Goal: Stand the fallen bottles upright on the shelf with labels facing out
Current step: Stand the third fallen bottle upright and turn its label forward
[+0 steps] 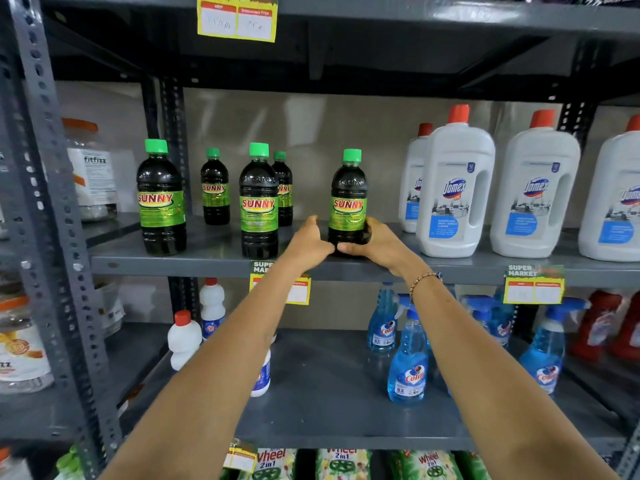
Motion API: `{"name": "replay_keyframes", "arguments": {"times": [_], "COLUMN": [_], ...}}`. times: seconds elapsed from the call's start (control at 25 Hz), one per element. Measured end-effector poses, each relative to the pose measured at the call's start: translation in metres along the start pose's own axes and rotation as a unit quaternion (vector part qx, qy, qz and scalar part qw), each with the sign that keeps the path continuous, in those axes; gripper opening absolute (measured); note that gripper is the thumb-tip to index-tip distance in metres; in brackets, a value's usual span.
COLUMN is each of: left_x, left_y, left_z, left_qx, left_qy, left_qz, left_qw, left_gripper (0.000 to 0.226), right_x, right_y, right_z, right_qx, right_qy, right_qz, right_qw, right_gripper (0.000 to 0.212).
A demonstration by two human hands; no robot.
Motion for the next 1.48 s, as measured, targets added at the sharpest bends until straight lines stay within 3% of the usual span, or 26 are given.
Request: {"name": "replay_keyframes", "arguments": {"times": [0.12, 0.28, 0.44, 0.76, 1.48], "left_x": [-0.012, -0.008, -0.009, -0.004, -0.005], "left_y": [0.0, 0.004, 0.004, 0.003, 0.003], "left_z": [0.007, 0.008, 0.006, -0.008, -0.01], "left_qx": [-0.016, -0.044, -0.051, -0.088, -0.092], "left_qy": [-0.099, -0.068, -0.055, -0.054, -0.054], "left_qz": [-0.019, -0.019, -0.038, -0.119, -0.069], "left_qw": [0.995, 0.997, 0.997, 0.988, 0.992], "left_gripper": [0.064, 0.054, 0.057, 0.07, 0.075], "right_x": [-0.002, -0.003, -0.004, 0.005, 0.009], "right_y": [0.0, 0.0, -0.002, -0.001, -0.002], "right_z": [0.0, 0.001, -0.003, -0.019, -0.028], "right_qx": [-0.003, -0.001, -0.007, -0.007, 0.0], "right_qy": [-0.026, -0.031, -0.091, -0.092, -0.068], "right_qz": [0.018, 0.041, 0.058, 0.051, 0.044], "right_qw": [0.999, 0.999, 0.994, 0.994, 0.997], "right_gripper": [0.069, 0.065, 0.041, 0.052, 0.049]}}
Point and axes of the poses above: each hand's wrist, its own z-axis towards the middle knuckle, its own x-axis out of the back of the hand, y = z × x, the point moved 10 cm from there along z, towards the middle knuckle, and after that the axes turned 11 degrees about -y, right-handed, at the moved point
